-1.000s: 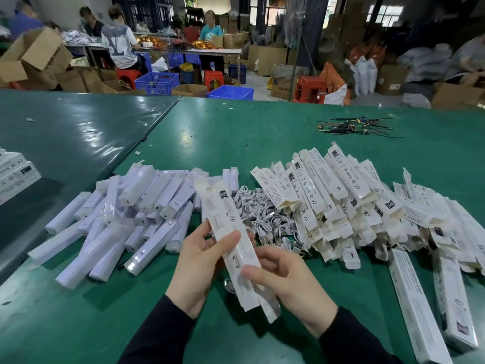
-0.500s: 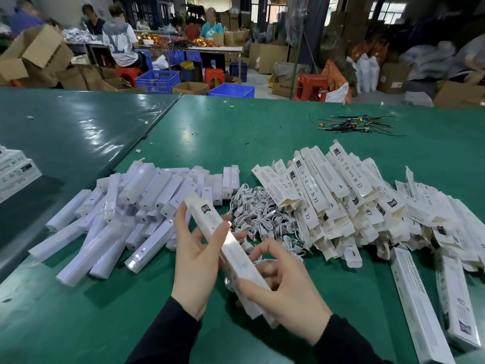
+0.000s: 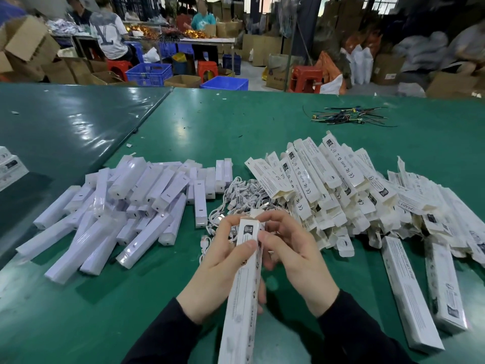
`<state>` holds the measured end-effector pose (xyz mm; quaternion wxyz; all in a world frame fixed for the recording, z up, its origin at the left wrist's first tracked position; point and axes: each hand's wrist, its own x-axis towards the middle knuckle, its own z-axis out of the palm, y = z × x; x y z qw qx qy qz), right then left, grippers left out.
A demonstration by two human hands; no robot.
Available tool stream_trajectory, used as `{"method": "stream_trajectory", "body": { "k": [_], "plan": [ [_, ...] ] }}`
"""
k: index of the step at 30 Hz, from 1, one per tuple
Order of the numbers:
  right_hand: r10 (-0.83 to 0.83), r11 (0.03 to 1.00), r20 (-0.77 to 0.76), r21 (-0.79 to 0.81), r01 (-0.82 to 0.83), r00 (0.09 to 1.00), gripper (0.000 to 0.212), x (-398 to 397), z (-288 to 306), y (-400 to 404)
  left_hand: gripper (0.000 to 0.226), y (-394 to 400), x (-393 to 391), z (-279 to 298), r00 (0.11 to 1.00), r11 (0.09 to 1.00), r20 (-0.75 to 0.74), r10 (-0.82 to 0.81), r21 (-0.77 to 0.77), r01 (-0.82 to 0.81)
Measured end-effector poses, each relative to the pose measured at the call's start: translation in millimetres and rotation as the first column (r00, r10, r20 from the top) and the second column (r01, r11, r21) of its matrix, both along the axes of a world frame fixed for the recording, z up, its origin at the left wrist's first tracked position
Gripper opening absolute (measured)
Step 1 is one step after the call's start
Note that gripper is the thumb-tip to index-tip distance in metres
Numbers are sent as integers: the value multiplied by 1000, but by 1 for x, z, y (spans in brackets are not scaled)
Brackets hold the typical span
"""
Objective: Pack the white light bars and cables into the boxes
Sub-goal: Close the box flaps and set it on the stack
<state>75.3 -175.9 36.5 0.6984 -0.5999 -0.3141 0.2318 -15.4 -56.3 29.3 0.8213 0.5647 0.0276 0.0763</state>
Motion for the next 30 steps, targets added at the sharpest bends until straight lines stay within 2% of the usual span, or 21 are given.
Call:
{"method": "stream_trajectory", "body": {
  "k": [4,7,10,12,16,18,21,25,30],
  "plan": [
    [70,997,-87,-12,-71,994,13,4,3,-1,29,1,0,-1,998,998,-38,-43,37,44],
    [105,991,-119,-65,-114,987,9,5,4,-1,30,2,1,-3,996,993,-86,-16,112,25],
    [39,993,-126,-104,-52,991,6,7,3,-1,37,3,2,-4,994,991,-104,10,132,4],
    [-30,996,-202,-91,12,979,4,7,2,0,34,3,2,-4,995,990,-95,11,142,2],
    [-11,995,-351,-96,-24,936,28,4,5,0,27,3,2,-5,997,988,-70,-34,151,44],
    [18,994,-350,-91,-53,936,33,4,6,0,25,2,1,-5,997,987,-67,-38,151,48],
    [30,996,-292,-72,-54,956,29,5,5,0,20,1,1,-4,998,988,-55,-22,153,30],
    [-15,994,-267,-112,-16,964,47,6,4,-1,27,2,1,-6,999,979,-45,-26,201,34],
    [-4,996,-282,-82,-20,959,33,9,2,-3,37,3,0,-8,999,969,-25,-45,240,49]
  ]
}}
